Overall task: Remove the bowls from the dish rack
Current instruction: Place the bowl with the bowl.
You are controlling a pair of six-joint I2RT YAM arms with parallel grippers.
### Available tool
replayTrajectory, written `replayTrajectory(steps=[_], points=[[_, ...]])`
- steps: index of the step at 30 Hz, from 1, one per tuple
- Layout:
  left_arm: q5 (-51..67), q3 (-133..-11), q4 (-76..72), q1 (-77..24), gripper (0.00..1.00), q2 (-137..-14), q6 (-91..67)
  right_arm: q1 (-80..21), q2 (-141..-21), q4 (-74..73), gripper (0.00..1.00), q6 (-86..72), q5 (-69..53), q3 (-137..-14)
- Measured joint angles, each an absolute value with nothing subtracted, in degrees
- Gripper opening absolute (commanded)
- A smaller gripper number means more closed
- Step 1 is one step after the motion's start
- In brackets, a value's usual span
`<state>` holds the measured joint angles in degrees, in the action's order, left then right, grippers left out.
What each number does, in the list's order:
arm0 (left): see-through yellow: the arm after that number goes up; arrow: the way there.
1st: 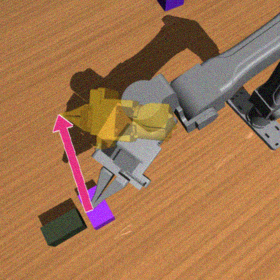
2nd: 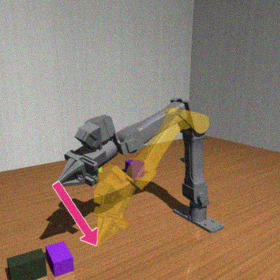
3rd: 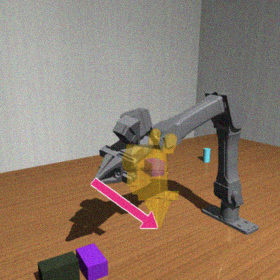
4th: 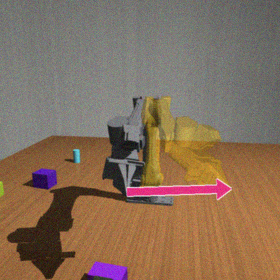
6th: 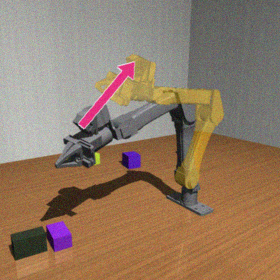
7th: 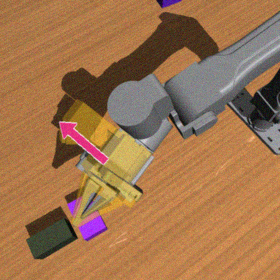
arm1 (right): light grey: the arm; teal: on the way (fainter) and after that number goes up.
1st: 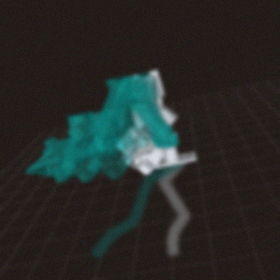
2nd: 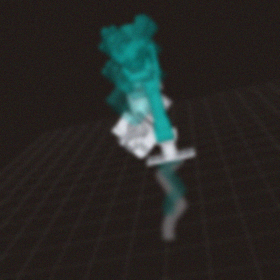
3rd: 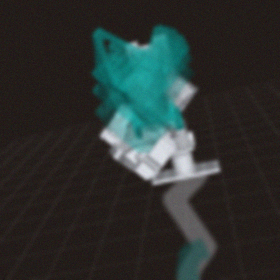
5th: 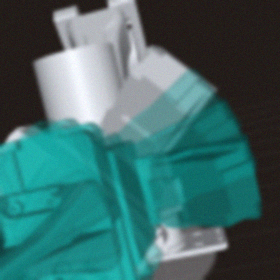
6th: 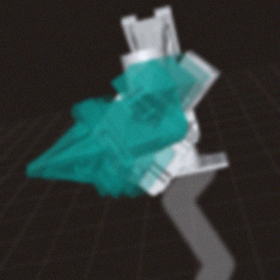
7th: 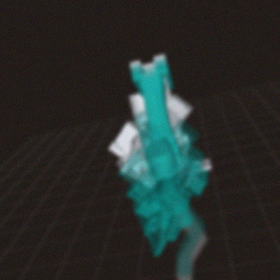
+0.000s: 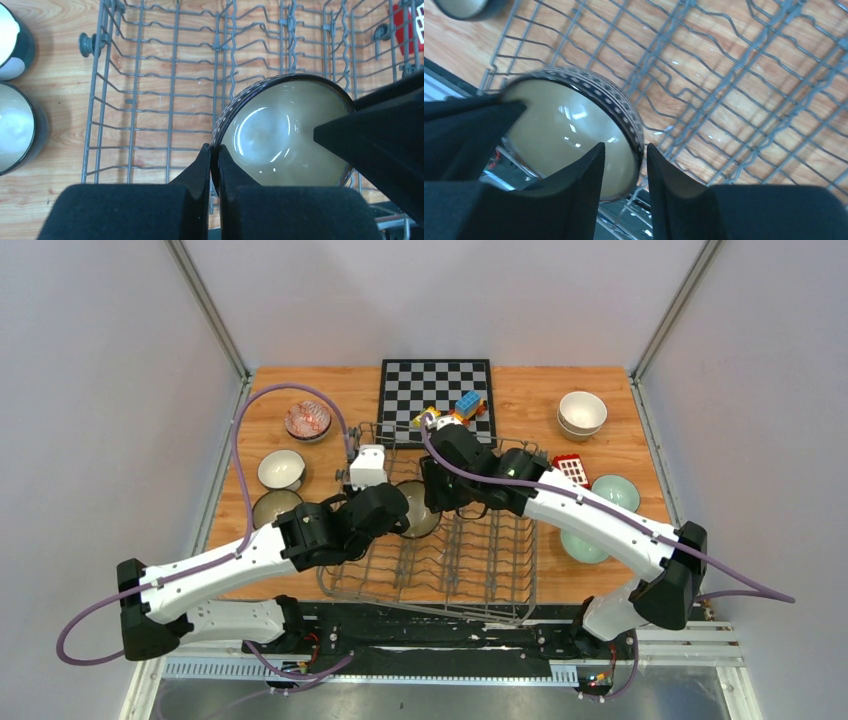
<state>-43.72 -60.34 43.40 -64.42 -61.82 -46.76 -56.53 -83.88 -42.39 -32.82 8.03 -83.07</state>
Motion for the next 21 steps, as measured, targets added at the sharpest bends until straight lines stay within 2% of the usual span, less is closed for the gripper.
replayTrajectory(steps=[3, 5, 9, 13, 21], points=[[-42.35, -59.96, 44.25, -64.01, 0.0, -61.47, -46.26, -56.58, -83.83, -40.77, 0.74, -31.18, 6.09, -84.27], [-41.56, -59.94, 44.97, -62.61, 0.0, -60.75, -45.91, -56.58, -83.66, -39.92, 0.83, -30.46, 5.65, -85.14], [-40.8, -59.94, 46.98, -56.47, 0.0, -56.29, -45.17, -56.53, -81.84, -39.11, 0.86, -27.88, 5.54, -85.69], [-41.17, -60.31, 50.61, -46.78, 0.0, -50.46, -44.6, -56.21, -75.13, -38.19, 0.85, -26.26, 6.85, -84.68], [-40.51, -59.24, 54.39, -23.86, 0.0, -41.45, -42.92, -56.18, -56.97, -29.47, 0.83, -25.65, 9.19, -67.24]])
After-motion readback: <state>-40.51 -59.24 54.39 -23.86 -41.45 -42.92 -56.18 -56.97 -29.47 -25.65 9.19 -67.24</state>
